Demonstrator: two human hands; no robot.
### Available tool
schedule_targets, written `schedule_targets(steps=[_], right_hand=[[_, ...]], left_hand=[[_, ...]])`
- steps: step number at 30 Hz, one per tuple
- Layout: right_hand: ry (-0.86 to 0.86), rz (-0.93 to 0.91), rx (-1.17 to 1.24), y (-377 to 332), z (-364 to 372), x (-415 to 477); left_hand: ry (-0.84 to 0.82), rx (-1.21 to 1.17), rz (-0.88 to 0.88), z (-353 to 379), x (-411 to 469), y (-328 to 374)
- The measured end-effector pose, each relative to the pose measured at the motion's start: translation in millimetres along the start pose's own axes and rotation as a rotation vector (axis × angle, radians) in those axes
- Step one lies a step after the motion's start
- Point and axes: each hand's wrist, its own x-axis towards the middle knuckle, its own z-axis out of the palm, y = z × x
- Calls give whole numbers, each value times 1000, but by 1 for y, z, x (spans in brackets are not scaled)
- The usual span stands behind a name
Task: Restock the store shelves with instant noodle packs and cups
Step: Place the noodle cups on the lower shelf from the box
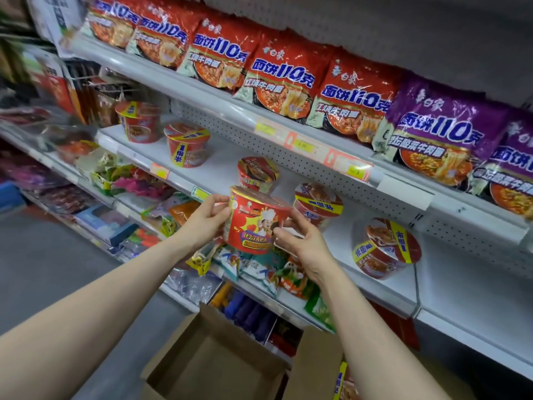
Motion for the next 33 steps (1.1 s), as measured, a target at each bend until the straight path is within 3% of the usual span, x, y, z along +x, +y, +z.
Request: schedule_targets(steps=[8,14,18,22,33], right_hand=[[20,-12,-66,9,10,43],[125,60,69,12,39,80],[102,78,103,20,71,97],[211,78,92,24,102,114],[372,150,157,27,144,128]], left_hand=[[-174,-70,-34,-22,35,-18],[-182,-60,-21,-55,92,-24],[-301,86,-46,-86,127,-26],[-358,215,-23,-109,152,-29],[-470,25,-98,-139,183,-34]])
